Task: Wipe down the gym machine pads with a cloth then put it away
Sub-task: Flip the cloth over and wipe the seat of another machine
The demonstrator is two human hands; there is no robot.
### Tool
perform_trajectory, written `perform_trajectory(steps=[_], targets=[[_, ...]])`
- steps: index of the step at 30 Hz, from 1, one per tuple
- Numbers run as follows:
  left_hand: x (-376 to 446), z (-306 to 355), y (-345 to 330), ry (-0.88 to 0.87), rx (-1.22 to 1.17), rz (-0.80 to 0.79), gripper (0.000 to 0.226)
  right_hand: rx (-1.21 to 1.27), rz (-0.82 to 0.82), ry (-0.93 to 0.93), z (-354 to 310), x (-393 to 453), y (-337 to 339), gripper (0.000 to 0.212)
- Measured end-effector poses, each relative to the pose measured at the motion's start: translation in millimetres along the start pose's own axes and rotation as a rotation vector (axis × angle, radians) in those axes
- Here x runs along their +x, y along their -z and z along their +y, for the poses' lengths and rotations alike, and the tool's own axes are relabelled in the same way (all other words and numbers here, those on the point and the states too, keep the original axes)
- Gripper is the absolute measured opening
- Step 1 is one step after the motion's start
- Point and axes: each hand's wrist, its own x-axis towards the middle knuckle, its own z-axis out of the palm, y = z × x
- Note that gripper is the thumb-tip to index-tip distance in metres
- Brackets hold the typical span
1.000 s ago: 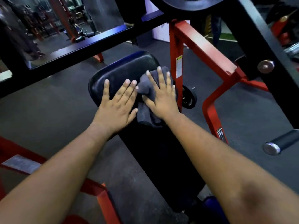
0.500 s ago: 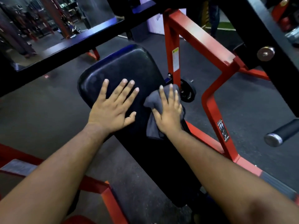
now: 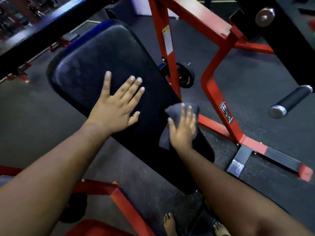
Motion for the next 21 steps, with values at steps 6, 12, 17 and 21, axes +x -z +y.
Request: perform_trajectory(steps=[6,12,17,21], targets=[[29.3,86.8,-0.4,-0.149,-0.186,-0.079,0.081,-0.050,-0.075,0.225,31.0,3.3,-2.7,0.079],[34.0,122.1,-17.7,-0.282,-0.048,-0.222,0.086,0.139,-0.165,-0.400,181.5,-42.8,-4.3,0.101],[35.3,123.1,-13.9,-0.298,0.005,-0.236,0.082,0.255,-0.201,-0.572,196.0,-47.5,-3.7,0.123],[36.6,123.9,-10.8,-0.304,0.012,-0.260,0.086,0.364,0.029,-0.742,162.3,-50.5,-7.5,0.124]])
